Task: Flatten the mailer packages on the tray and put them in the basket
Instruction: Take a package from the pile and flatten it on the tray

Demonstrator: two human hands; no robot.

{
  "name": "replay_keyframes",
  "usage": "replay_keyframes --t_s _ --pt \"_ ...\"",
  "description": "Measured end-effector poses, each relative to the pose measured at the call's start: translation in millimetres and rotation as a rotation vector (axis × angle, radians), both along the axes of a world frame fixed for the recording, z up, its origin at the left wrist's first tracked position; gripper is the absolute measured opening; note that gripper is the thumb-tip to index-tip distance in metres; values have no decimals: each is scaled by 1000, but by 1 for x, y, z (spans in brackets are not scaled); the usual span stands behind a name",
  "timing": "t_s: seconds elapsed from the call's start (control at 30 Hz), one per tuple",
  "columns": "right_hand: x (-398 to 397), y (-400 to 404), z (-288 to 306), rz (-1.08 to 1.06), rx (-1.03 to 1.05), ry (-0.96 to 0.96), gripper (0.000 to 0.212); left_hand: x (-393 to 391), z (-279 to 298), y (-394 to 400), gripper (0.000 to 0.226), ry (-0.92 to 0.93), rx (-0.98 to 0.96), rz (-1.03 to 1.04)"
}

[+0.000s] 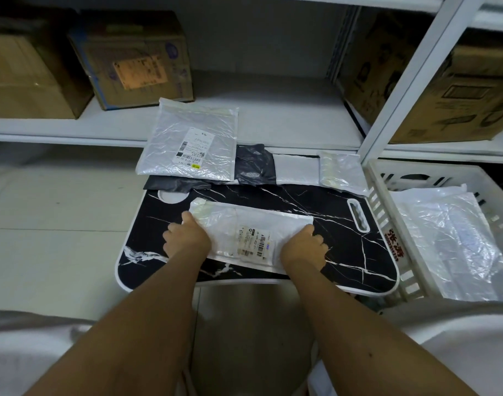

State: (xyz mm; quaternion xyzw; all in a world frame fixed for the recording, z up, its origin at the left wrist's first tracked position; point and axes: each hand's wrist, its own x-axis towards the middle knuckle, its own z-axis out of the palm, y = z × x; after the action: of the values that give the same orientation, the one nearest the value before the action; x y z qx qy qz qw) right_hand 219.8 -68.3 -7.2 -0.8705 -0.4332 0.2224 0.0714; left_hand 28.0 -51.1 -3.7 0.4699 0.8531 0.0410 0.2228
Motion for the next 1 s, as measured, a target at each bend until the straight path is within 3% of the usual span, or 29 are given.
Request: replay_keyframes --t_s 0.1,0.27,0.47,0.73,1.0 --pt "2 -1 9 -53 59 65 54 1 10 0 45 -46 43 62" --pt "12 0 34 61 67 -54 32 7 27 -5 44 26 45 -5" --pt "52 6 87 16 107 -49 31 46 74 -4 45 58 127 -80" --pt "189 11 163 -153 104 -149 37 169 139 10 40 117 242 -377" --pt "322 -27 155 -311 24 -374 35 323 149 5 41 52 71 -668"
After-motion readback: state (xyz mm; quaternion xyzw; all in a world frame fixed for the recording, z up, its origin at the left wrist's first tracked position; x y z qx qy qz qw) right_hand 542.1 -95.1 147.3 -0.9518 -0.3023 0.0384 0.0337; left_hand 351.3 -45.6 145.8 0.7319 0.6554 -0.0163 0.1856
